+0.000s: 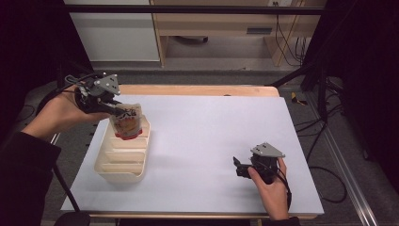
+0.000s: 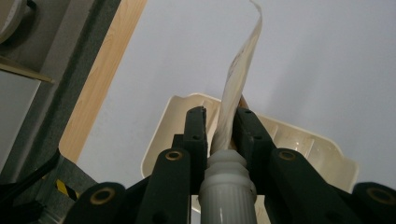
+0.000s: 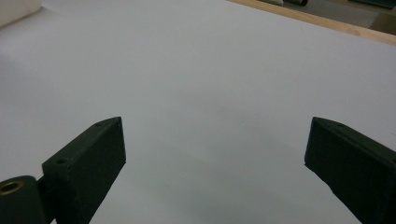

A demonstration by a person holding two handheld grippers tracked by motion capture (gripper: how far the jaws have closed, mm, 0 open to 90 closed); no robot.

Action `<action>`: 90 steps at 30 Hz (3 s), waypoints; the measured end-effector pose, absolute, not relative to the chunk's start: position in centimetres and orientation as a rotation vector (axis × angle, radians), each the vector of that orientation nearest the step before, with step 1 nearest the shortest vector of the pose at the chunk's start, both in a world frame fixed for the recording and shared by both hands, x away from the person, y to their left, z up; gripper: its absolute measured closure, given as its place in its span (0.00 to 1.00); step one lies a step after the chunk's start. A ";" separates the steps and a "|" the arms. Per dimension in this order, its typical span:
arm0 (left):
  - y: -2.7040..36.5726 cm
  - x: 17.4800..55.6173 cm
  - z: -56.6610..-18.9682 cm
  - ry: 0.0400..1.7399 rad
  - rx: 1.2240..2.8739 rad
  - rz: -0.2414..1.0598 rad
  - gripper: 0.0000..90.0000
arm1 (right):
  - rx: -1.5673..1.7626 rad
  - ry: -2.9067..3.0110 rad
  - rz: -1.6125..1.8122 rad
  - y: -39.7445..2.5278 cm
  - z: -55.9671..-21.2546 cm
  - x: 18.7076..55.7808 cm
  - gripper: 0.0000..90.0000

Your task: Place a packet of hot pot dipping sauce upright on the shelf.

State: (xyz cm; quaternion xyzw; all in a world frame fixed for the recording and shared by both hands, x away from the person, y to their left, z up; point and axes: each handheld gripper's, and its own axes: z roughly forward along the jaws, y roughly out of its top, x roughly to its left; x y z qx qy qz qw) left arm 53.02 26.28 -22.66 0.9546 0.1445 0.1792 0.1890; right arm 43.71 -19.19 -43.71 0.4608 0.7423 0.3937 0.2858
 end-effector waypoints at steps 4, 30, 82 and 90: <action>26.7 53.2 -23.0 0.409 2.690 0.505 0.84 | 1.238 1.980 1.050 -19.3 -43.7 43.7 0.06; 27.9 53.8 -26.2 0.355 2.747 0.464 0.84 | 1.238 1.987 1.057 -19.5 -43.7 43.8 0.06; 27.8 52.9 -31.1 0.232 2.766 0.347 0.84 | 1.231 2.013 1.040 -19.4 -43.9 43.9 0.07; 27.8 52.8 -31.8 0.225 2.761 0.336 0.84 | 1.234 2.016 1.040 -19.3 -43.9 43.9 0.07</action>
